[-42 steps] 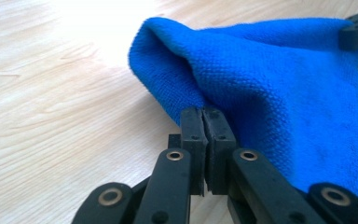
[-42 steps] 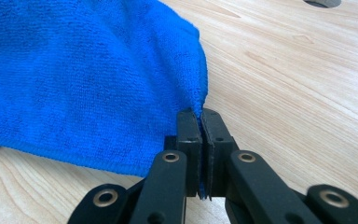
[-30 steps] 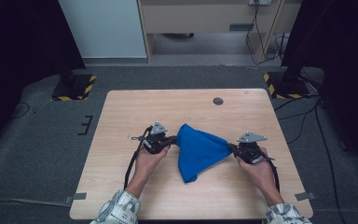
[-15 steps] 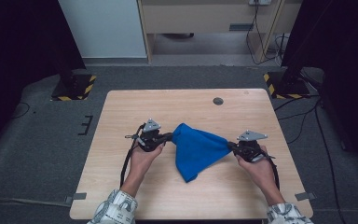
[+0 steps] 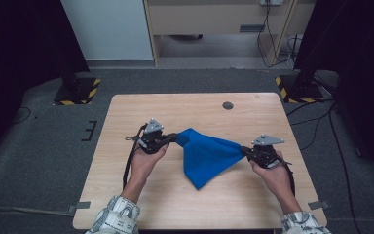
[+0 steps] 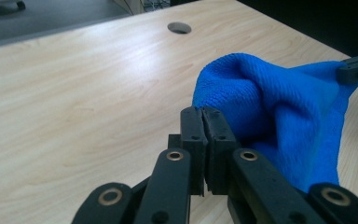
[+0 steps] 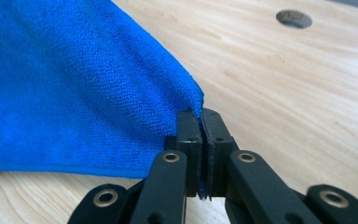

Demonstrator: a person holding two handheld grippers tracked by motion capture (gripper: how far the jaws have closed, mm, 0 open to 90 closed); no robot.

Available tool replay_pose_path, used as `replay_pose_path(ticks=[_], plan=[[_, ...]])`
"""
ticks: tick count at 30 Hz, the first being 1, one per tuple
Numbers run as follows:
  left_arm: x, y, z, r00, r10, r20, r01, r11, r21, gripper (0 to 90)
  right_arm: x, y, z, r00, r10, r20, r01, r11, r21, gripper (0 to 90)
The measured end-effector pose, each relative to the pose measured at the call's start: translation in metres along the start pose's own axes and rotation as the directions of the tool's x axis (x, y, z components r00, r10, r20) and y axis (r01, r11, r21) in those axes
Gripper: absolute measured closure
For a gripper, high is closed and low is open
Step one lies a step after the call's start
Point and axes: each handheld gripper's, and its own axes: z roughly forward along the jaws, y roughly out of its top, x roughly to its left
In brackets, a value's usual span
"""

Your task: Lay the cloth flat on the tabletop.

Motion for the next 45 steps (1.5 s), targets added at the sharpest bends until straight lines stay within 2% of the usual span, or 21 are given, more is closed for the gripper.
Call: replay_pose_path(ticks=[3, 5, 6, 8, 12, 14, 18, 23, 25, 30, 38, 40, 41, 42, 45], plan=[[0.000, 0.007, -0.003, 1.0000, 0.004, -0.003, -0.004, 0.9999, -0.012, 88.2, 0.001, 0.004, -0.003, 1.0000, -0.005, -0.004, 0.005, 1.000, -0.013, 87.7], [0.000, 0.009, -0.003, 0.9995, 0.030, -0.003, -0.030, 0.9995, 0.011, 88.1, 0.002, 0.002, -0.004, 0.9999, -0.008, -0.006, 0.008, 1.000, -0.004, 87.7], [0.000, 0.009, -0.003, 0.9995, 0.030, -0.003, -0.030, 0.9995, 0.011, 88.1, 0.002, 0.002, -0.004, 0.9999, -0.008, -0.006, 0.008, 1.000, -0.004, 87.7], [0.005, 0.001, 0.001, 0.9996, 0.024, -0.013, -0.024, 0.9989, 0.040, 88.1, 0.001, -0.007, -0.001, 0.9996, -0.025, -0.010, 0.026, 0.999, 0.038, 87.7], [0.009, -0.009, 0.004, 1.0000, 0.002, -0.010, -0.002, 0.9990, 0.045, 88.1, -0.003, -0.019, 0.006, 0.9995, -0.027, -0.012, 0.029, 0.995, 0.100, 87.7], [0.009, -0.012, 0.006, 1.0000, 0.003, -0.008, -0.002, 0.9987, 0.051, 88.1, -0.004, -0.020, 0.006, 0.9997, -0.023, -0.009, 0.024, 0.995, 0.098, 87.7], [0.008, -0.008, 0.011, 0.9999, 0.013, -0.009, -0.013, 0.9980, 0.062, 87.6, -0.007, -0.019, 0.007, 0.9999, -0.011, 0.006, 0.011, 0.995, 0.098, 87.6], [0.011, -0.007, 0.018, 0.9999, -0.003, -0.016, 0.004, 0.9977, 0.068, 87.7, -0.008, -0.018, 0.006, 0.9998, -0.013, 0.015, 0.011, 0.995, 0.094, 87.6], [0.012, -0.008, 0.019, 0.9999, -0.008, -0.013, 0.009, 0.9977, 0.067, 87.7, -0.010, -0.018, 0.006, 0.9998, 0.001, 0.018, -0.003, 0.996, 0.087, 87.5], [0.010, -0.009, 0.006, 0.9998, 0.019, -0.009, -0.018, 0.9977, 0.065, 87.7, -0.010, -0.008, 0.007, 0.9998, -0.012, 0.013, 0.011, 0.997, 0.070, 87.0], [0.017, -0.024, -0.011, 0.9998, 0.004, -0.018, -0.003, 0.9973, 0.073, 87.8, -0.010, 0.004, 0.025, 0.9997, -0.020, -0.014, 0.021, 0.996, 0.084, 84.9], [0.021, -0.030, -0.015, 0.9998, -0.002, -0.022, 0.003, 0.9971, 0.076, 87.8, -0.009, 0.011, 0.035, 0.9996, -0.014, -0.024, 0.016, 0.995, 0.098, 75.6], [0.021, -0.030, -0.015, 0.9998, -0.002, -0.022, 0.003, 0.9971, 0.076, 87.8, -0.009, 0.011, 0.035, 0.9996, -0.014, -0.024, 0.016, 0.995, 0.098, 75.6], [0.024, -0.033, -0.017, 0.9996, -0.009, -0.025, 0.011, 0.9970, 0.077, 87.8, -0.009, 0.014, 0.037, 0.9999, 0.001, -0.016, 0.000, 0.995, 0.104, 65.7], [0.026, -0.037, -0.018, 0.9996, -0.006, -0.026, 0.009, 0.9959, 0.090, 87.7, -0.008, 0.015, 0.034, 0.9997, 0.023, 0.004, -0.024, 0.995, 0.095, 57.0]])
